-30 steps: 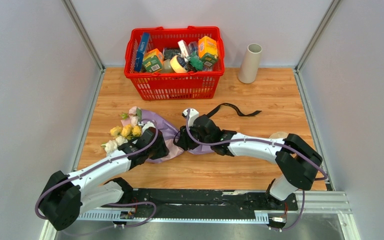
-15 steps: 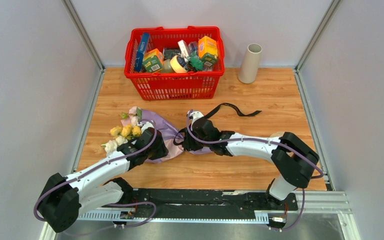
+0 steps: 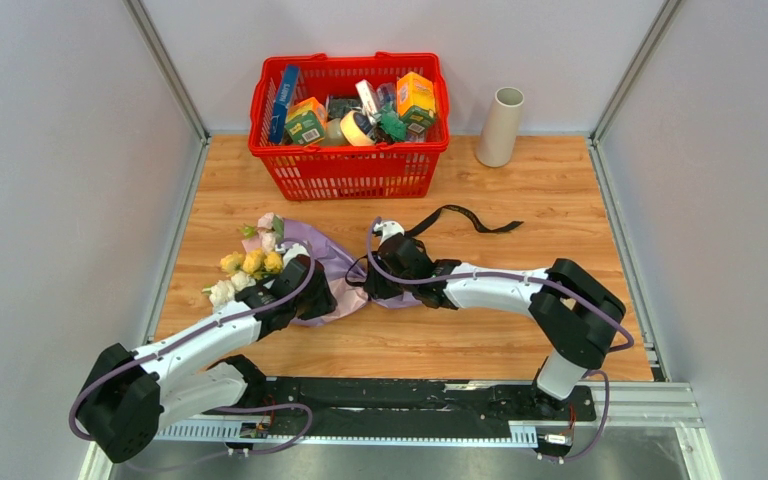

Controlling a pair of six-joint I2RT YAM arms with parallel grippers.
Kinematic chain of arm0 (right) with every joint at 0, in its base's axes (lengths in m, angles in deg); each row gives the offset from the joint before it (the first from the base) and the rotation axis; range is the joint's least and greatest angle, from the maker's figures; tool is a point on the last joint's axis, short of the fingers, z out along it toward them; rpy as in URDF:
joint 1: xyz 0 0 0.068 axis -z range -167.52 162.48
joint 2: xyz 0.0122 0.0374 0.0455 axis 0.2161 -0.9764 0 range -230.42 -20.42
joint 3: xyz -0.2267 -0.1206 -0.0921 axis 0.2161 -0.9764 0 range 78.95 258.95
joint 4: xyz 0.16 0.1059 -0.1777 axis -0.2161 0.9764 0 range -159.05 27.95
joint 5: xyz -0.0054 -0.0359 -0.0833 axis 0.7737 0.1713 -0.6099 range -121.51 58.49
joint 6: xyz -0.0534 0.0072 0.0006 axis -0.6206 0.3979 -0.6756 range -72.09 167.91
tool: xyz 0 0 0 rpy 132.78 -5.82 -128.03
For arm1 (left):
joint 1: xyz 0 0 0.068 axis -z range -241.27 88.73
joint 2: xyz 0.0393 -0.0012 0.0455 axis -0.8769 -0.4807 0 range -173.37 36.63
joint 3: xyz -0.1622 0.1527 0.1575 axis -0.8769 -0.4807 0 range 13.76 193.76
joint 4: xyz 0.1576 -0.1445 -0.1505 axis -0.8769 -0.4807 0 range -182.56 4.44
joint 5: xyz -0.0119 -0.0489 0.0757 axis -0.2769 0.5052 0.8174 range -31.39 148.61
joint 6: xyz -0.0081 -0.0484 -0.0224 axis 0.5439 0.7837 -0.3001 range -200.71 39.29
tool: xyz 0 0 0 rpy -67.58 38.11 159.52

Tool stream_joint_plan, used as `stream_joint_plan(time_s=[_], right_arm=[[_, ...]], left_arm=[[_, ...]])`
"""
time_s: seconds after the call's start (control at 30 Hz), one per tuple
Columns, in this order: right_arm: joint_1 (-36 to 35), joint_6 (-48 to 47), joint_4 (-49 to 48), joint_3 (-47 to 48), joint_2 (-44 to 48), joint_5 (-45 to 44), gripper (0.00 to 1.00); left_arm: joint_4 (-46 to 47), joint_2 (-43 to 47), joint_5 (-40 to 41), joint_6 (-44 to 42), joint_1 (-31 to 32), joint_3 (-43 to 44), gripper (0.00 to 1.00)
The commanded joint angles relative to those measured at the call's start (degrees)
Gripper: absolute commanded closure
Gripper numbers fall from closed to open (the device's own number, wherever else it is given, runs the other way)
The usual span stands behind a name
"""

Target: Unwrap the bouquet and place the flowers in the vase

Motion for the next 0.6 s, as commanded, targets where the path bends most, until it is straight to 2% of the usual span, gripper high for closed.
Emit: stream_joint_plan(time_s=[0.0, 0.17, 0.57], right_arm=[[-0.1, 0.3, -0.9, 2.2, 0.2, -2.2, 0.85], [-0.2, -0.3, 1.6, 1.8, 2.6, -3.8, 1.0], [0.0, -1.0, 2.4, -0.5, 9.4, -6.5, 1.0]], left_arm=[[-0.7, -0.4, 0.9, 0.0, 0.1, 0.4, 0.56], [-0.9, -1.0, 1.5, 0.5, 0.1, 0.2, 0.55], [-3.1, -5.1, 4.0, 2.5, 0.1, 0.8, 0.55]])
